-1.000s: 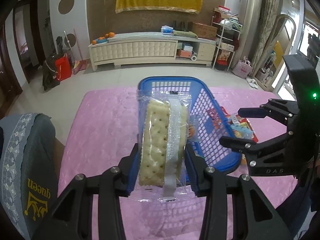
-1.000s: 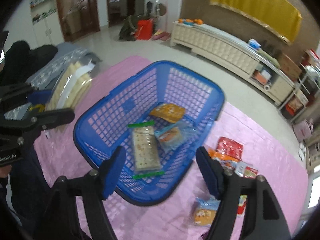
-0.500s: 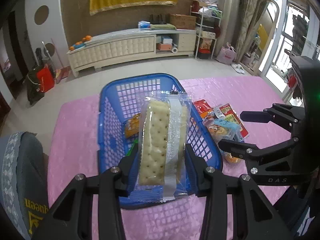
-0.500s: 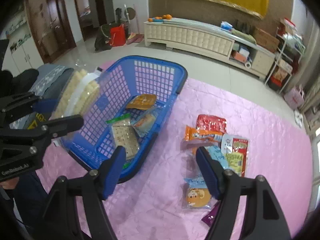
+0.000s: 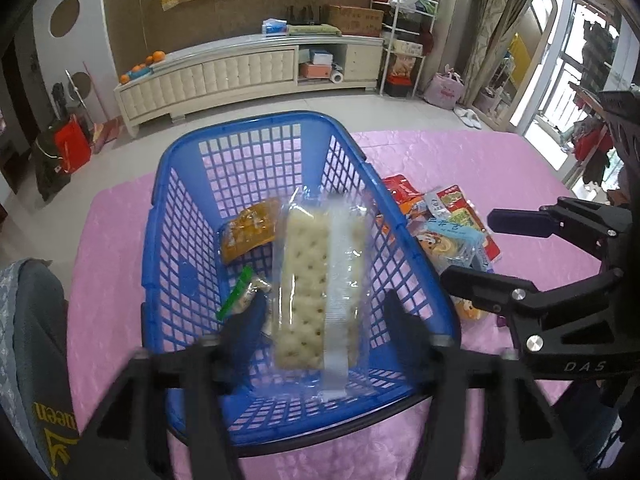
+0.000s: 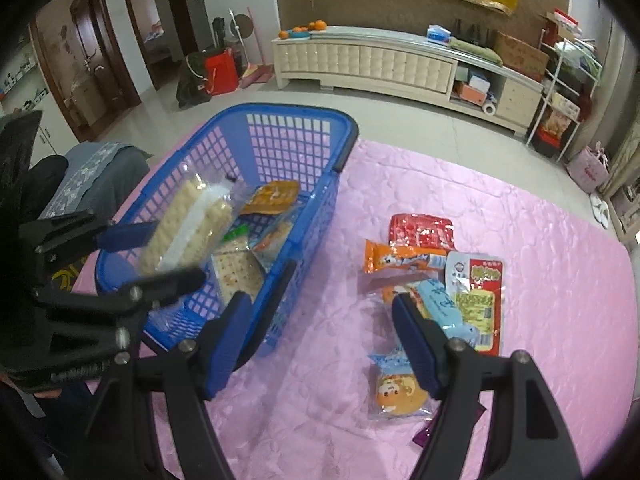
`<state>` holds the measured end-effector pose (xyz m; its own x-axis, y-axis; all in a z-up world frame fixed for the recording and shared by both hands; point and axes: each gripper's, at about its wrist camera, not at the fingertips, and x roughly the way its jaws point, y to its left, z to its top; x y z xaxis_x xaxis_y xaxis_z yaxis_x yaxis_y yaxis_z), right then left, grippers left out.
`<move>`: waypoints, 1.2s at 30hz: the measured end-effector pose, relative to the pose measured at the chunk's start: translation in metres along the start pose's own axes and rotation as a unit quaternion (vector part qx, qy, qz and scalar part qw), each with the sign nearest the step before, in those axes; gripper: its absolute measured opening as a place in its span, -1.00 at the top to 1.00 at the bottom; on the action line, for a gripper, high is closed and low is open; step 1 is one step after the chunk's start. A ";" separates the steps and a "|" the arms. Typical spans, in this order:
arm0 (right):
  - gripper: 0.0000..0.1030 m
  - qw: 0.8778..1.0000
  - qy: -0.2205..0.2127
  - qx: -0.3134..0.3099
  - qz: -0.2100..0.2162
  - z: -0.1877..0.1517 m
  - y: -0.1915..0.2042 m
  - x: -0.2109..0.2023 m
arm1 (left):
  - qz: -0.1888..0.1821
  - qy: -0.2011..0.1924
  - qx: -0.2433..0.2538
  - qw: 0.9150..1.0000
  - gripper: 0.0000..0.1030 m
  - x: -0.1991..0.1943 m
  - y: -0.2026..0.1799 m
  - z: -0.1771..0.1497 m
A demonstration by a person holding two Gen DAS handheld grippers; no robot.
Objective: Organize snacks
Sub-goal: 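Lower the white cracker pack into the basket and open the left gripper, then move both grippers back toward the remaining snack pile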
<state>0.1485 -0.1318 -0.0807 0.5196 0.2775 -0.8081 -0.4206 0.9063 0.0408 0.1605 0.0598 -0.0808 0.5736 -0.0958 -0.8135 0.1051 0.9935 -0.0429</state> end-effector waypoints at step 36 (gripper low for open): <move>-0.48 0.995 -0.043 0.082 -0.029 -0.088 -0.102 -0.104 | -0.043 0.016 0.061 0.997 -0.53 -0.027 -0.162 -0.018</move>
<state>0.0723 -0.2814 -0.0522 0.6043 0.2436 -0.7586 -0.2647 0.9594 0.0972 0.1137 -0.0977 -0.0620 0.5320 -0.1773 -0.8280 0.2517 0.9667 -0.0453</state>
